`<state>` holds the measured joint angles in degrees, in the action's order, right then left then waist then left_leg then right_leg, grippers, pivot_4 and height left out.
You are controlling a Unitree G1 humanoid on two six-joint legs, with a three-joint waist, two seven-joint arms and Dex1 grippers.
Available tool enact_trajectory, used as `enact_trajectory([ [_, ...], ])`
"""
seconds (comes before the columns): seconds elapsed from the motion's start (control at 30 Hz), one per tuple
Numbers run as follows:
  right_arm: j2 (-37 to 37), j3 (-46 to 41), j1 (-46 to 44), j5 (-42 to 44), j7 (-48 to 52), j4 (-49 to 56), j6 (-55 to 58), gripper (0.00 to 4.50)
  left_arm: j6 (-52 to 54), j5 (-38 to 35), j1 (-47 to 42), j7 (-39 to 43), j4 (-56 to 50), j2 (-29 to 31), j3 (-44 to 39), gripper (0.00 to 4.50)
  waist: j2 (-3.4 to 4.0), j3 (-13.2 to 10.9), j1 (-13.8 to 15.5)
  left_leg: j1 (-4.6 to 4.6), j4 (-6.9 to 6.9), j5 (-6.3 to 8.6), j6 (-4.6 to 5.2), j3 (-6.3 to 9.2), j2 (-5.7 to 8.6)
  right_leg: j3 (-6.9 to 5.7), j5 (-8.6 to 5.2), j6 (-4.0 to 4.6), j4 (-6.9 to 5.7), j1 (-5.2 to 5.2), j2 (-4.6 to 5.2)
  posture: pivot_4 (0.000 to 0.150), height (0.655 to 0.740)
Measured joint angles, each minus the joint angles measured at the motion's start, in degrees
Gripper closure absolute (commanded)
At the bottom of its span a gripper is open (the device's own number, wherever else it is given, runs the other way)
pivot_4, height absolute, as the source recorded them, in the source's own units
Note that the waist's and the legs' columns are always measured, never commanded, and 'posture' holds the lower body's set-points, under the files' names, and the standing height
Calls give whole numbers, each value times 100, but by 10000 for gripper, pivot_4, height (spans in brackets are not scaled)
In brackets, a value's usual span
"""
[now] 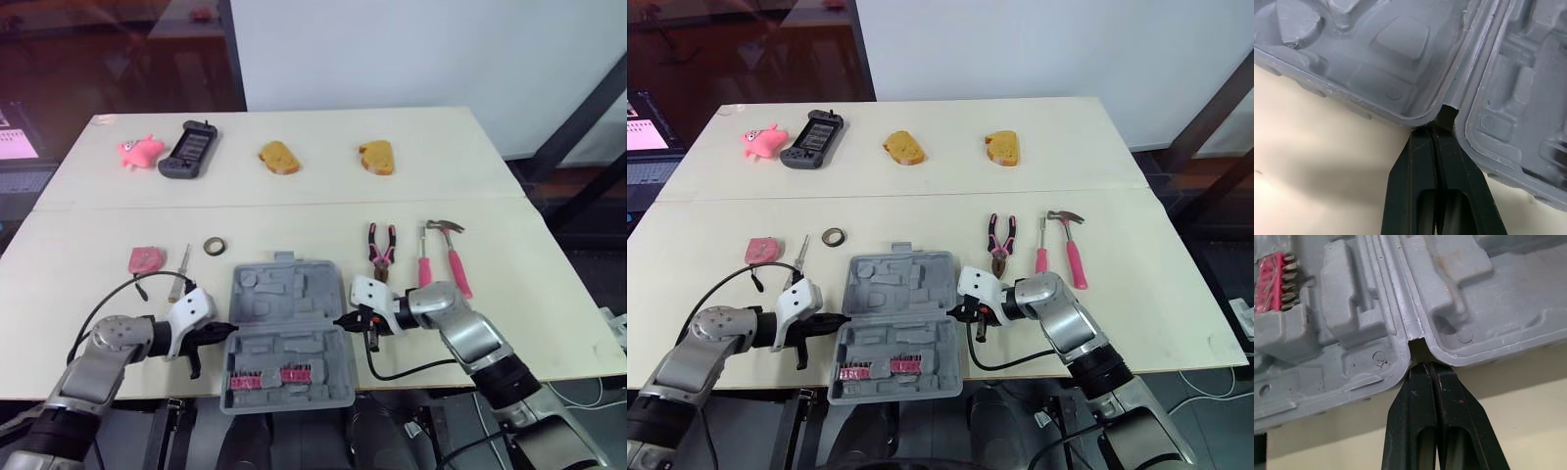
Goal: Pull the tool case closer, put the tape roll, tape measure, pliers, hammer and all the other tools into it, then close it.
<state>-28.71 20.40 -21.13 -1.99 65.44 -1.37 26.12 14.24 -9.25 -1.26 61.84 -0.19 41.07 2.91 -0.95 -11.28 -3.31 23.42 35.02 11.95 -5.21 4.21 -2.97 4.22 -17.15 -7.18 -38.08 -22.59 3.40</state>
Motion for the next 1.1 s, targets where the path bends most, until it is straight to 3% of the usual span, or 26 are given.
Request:
enact_trajectory([
  [1.1,-366,112,381,341,-95,598,400,44315,270,-184,463,-253,-516,120,-46,45000,-2,1,79,0,1,0,0,0,0,0,-1,3,3,0,0,1500,7400],
])
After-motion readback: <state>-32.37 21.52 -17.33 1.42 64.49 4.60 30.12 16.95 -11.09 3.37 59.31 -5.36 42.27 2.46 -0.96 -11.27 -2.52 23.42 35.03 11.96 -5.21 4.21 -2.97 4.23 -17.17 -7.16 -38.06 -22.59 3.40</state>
